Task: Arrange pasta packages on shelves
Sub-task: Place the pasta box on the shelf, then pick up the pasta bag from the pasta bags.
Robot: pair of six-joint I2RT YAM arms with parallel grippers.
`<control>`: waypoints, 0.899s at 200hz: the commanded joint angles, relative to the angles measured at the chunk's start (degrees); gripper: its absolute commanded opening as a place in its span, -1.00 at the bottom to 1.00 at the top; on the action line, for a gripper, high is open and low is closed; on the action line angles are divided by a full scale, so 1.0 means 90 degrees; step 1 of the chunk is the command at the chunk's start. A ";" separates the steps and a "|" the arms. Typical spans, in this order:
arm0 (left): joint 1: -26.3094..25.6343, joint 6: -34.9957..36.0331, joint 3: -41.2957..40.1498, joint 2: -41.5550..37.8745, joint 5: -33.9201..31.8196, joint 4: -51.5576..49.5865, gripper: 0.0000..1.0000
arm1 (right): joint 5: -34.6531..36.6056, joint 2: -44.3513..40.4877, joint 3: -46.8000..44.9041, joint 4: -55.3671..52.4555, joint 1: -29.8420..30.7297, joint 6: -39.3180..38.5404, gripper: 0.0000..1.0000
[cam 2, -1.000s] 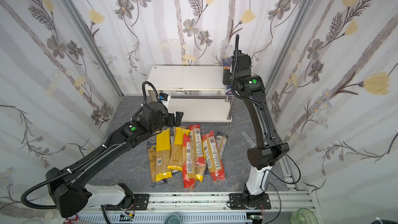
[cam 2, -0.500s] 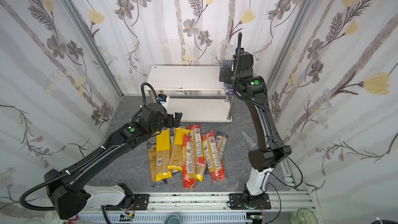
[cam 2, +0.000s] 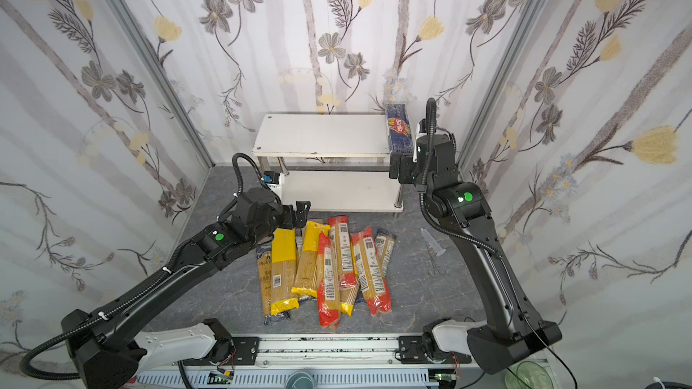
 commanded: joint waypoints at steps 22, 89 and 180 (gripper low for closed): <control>-0.0008 -0.0303 -0.0270 -0.0268 -0.0042 0.0065 1.00 | -0.0047 -0.0711 -0.1056 0.0367 0.0183 0.0343 0.99; -0.0016 -0.0660 -0.0896 -0.0860 0.0038 0.0075 1.00 | -0.0284 -0.1523 -0.2518 0.0400 0.0867 0.1060 0.99; -0.0093 -0.1309 -0.2082 -0.1843 0.0396 0.0075 1.00 | -0.0319 -0.1895 -0.4710 0.0534 0.2891 0.2664 0.96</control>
